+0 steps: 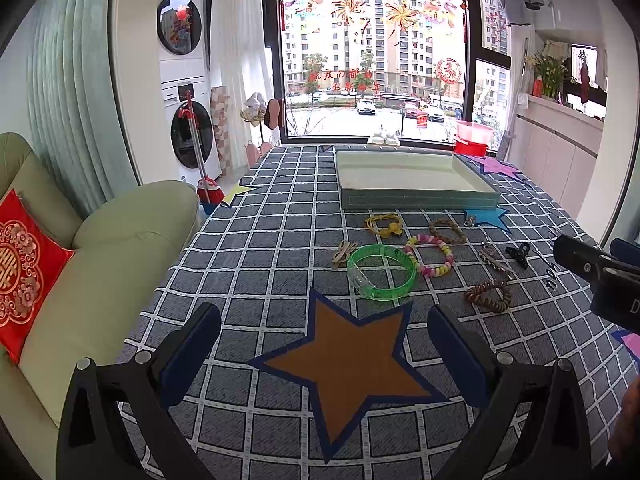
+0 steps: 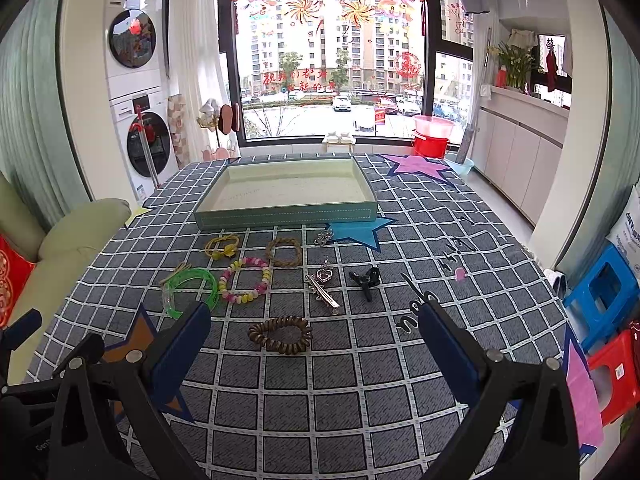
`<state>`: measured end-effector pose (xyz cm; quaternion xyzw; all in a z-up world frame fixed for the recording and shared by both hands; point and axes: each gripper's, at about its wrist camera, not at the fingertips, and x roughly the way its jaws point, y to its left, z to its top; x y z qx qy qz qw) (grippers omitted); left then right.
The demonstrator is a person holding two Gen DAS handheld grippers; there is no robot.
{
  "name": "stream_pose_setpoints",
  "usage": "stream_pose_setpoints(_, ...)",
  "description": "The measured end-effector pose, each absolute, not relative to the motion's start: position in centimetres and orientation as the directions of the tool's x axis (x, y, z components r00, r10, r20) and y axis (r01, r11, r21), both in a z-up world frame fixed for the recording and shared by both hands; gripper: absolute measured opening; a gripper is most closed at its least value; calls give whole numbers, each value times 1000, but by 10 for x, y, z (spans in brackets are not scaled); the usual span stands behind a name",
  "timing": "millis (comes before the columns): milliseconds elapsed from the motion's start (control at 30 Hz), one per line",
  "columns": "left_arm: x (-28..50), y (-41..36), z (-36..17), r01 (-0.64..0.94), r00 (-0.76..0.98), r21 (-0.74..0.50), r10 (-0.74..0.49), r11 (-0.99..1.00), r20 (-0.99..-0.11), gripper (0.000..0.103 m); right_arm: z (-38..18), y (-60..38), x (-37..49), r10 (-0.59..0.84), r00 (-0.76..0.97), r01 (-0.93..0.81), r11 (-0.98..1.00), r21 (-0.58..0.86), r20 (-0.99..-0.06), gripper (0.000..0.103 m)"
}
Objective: Organize jewelry
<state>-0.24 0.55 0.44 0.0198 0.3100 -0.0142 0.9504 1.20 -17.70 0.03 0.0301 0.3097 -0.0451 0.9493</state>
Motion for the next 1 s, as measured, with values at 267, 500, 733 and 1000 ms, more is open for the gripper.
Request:
stream_pose_setpoints(267, -2, 5, 3, 39, 807, 29, -14, 999, -590, 103, 1, -176, 12, -66, 804, 103, 994, 30, -590, 103)
stream_pose_setpoints(500, -2, 4, 0, 42, 802, 27, -17, 999, -598, 103, 0, -177, 12, -66, 804, 104, 994, 31, -592, 103)
stream_pose_setpoints(733, -1, 4, -3, 42, 795, 25, -18, 999, -606, 103, -3, -176, 12, -64, 801, 103, 994, 31, -595, 103)
stream_pose_setpoints(1000, 4, 3, -7, 31, 785, 43, 2, 999, -619, 103, -10, -179, 12, -46, 795, 96, 994, 50, -605, 103)
